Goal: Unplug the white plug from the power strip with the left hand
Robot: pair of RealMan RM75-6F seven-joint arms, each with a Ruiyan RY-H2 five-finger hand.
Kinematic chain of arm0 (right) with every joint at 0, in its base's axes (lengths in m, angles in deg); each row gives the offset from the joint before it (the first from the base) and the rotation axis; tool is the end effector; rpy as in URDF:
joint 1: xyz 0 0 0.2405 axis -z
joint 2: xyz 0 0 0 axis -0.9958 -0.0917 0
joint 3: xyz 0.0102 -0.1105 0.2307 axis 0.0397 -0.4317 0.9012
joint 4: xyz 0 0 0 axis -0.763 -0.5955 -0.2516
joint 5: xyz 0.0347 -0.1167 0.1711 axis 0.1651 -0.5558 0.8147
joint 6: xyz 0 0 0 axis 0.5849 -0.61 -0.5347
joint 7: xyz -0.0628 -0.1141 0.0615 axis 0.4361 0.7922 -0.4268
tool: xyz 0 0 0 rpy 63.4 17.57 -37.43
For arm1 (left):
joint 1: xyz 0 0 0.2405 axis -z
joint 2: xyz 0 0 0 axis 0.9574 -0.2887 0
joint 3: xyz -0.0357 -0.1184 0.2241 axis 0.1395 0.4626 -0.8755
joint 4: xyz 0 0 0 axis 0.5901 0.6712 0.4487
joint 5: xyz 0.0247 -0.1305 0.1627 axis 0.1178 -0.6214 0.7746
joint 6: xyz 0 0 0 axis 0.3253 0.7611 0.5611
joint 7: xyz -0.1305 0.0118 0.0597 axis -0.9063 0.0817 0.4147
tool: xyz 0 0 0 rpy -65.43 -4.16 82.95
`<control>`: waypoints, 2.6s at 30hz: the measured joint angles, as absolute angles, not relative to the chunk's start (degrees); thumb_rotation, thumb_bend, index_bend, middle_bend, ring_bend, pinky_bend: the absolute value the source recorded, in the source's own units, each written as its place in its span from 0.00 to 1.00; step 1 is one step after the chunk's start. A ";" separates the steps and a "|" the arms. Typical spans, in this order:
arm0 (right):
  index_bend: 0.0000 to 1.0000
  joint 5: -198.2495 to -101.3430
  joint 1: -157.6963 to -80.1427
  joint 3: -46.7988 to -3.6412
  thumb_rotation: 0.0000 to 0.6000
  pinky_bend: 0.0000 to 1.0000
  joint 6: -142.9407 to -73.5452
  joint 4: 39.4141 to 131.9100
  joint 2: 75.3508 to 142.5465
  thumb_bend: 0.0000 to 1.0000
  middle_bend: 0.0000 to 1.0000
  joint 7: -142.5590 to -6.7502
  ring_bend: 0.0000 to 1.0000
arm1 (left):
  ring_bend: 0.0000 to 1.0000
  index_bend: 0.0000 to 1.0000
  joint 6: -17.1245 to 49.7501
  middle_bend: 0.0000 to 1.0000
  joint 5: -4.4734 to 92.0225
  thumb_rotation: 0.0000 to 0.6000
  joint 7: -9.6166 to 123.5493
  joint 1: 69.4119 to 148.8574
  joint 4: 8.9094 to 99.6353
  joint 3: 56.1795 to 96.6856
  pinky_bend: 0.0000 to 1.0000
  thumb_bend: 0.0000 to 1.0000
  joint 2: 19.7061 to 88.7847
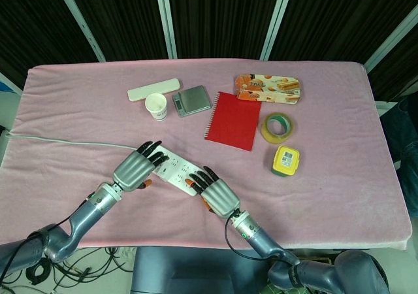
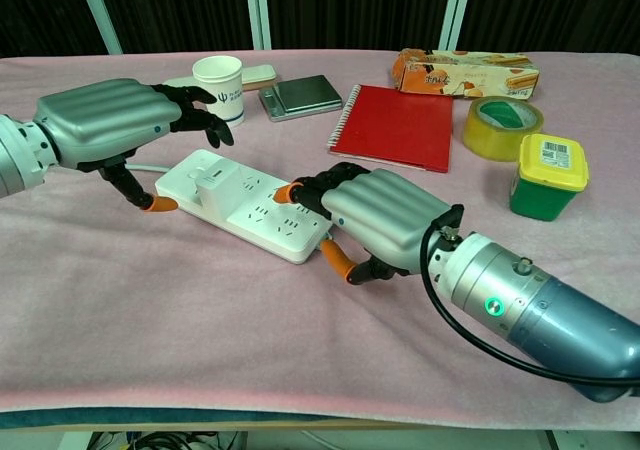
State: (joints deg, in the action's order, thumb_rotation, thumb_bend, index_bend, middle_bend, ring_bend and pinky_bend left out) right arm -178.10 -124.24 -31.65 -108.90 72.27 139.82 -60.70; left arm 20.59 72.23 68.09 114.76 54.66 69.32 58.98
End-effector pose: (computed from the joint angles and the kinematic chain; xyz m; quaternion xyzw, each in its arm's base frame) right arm -0.1065 -0.2766 -0.1266 0.7891 -0.2522 0.4557 0.3257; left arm -0.1751 0.3287 -0.0137 -0.8302 -0.1938 -0.3612 0.3778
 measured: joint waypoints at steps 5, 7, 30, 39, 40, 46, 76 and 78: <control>0.14 -177.85 -124.41 -31.51 1.00 0.07 -108.51 70.98 140.92 0.62 0.12 -60.62 0.12 | 0.00 0.22 20.93 0.25 72.25 1.00 67.86 114.83 53.60 69.17 0.13 0.20 59.74; 0.14 -177.88 -124.50 -31.57 1.00 0.07 -108.39 70.12 141.39 0.62 0.12 -60.46 0.12 | 0.00 0.22 21.10 0.24 72.21 1.00 67.71 114.89 52.88 69.16 0.13 0.20 60.27; 0.14 -179.01 -125.49 -31.68 1.00 0.07 -109.03 63.18 145.79 0.62 0.12 -63.31 0.12 | 0.00 0.22 21.80 0.25 72.75 1.00 65.98 116.05 47.68 69.35 0.13 0.20 64.74; 0.14 -179.06 -126.40 -31.49 1.00 0.07 -108.03 61.12 146.78 0.62 0.12 -63.48 0.12 | 0.00 0.21 21.89 0.24 73.11 1.00 65.99 116.42 46.61 69.26 0.13 0.20 65.87; 0.14 -179.07 -126.42 -31.59 1.00 0.07 -107.92 60.99 146.81 0.62 0.12 -63.47 0.12 | 0.00 0.21 21.81 0.24 73.16 1.00 65.98 116.45 46.49 69.28 0.13 0.20 65.97; 0.14 -179.10 -126.30 -32.41 1.00 0.07 -107.13 60.48 146.94 0.62 0.12 -63.77 0.12 | 0.00 0.21 21.35 0.25 73.35 1.00 66.03 116.48 45.90 69.35 0.13 0.20 66.49; 0.15 -179.29 -125.73 -33.76 1.00 0.07 -106.23 58.55 147.97 0.62 0.13 -65.01 0.13 | 0.02 0.32 21.71 0.35 74.38 1.00 64.56 117.26 45.12 68.60 0.13 0.22 67.15; 0.15 -179.23 -125.66 -33.70 1.00 0.07 -106.30 58.52 147.95 0.62 0.13 -64.97 0.13 | 0.02 0.32 21.56 0.35 74.48 1.00 64.46 117.27 44.75 68.57 0.13 0.22 67.33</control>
State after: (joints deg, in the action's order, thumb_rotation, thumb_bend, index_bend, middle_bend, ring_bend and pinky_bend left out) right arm -179.23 -125.66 -33.70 -106.30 58.52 147.95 -64.97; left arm 21.56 74.48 64.46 117.27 44.75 68.57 67.33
